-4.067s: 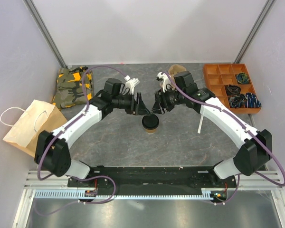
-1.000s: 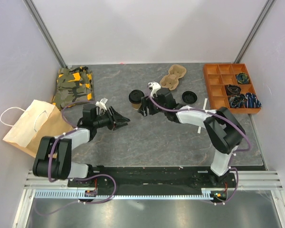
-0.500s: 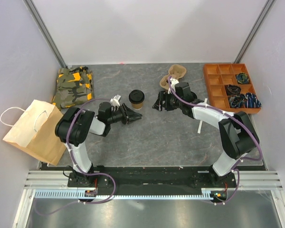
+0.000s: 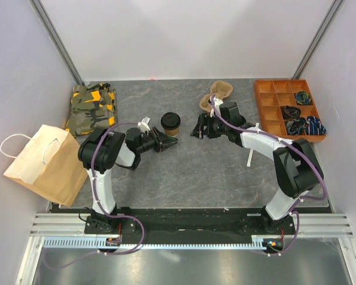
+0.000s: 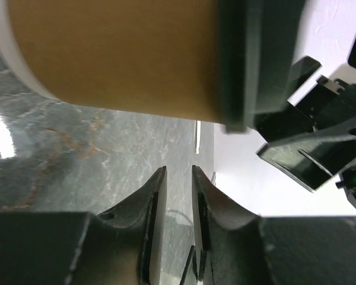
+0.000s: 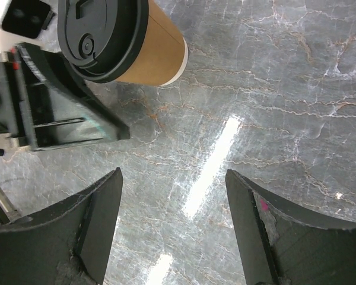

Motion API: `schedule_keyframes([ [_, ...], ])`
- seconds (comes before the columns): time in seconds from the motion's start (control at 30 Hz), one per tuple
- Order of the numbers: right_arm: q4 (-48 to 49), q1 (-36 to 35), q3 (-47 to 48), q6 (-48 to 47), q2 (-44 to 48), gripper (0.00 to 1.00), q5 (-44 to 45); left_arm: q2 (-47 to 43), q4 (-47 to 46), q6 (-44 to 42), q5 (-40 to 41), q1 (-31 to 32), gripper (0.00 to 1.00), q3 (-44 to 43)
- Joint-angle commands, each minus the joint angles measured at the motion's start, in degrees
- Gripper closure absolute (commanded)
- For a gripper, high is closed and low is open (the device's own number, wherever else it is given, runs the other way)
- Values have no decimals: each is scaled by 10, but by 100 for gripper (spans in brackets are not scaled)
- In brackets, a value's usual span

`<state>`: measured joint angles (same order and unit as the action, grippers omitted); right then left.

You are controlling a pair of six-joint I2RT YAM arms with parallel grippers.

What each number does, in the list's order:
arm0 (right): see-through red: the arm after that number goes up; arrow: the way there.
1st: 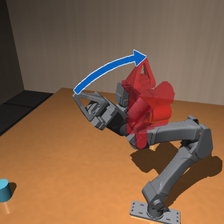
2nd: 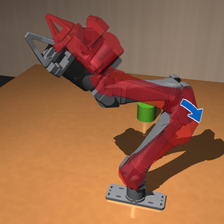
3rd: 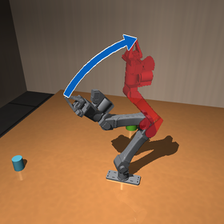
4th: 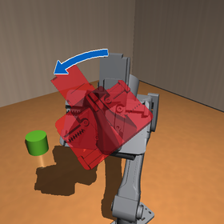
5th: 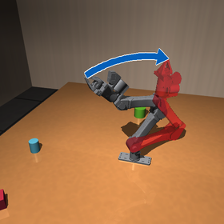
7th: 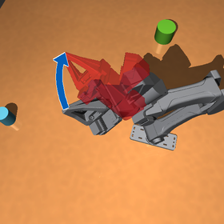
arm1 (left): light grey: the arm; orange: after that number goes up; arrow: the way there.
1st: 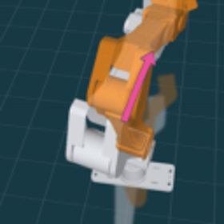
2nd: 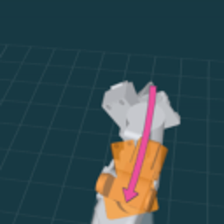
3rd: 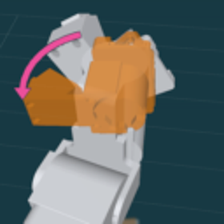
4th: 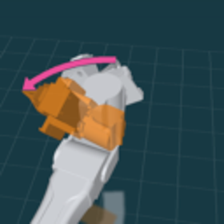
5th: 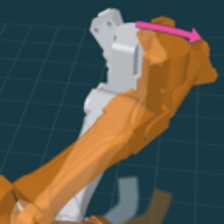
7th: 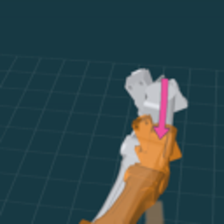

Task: Pack the takeout coffee

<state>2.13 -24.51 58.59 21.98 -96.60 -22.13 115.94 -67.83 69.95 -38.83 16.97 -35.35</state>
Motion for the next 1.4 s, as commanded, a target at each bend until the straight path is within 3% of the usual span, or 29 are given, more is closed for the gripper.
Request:
schedule_keyframes([
  [0.0, 16, 1, 15, 17, -10, 21, -8, 43, -75, 38, 27, 3, 70, -23],
  [0.77, 23, 9, 22, 38, -30, 21, -3, 160, -131, 93, 73, 3, 68, -135],
  [1.37, 0, 55, 52, 33, -39, 20, -5, 251, -39, 84, 90, -30, 68, -322],
])
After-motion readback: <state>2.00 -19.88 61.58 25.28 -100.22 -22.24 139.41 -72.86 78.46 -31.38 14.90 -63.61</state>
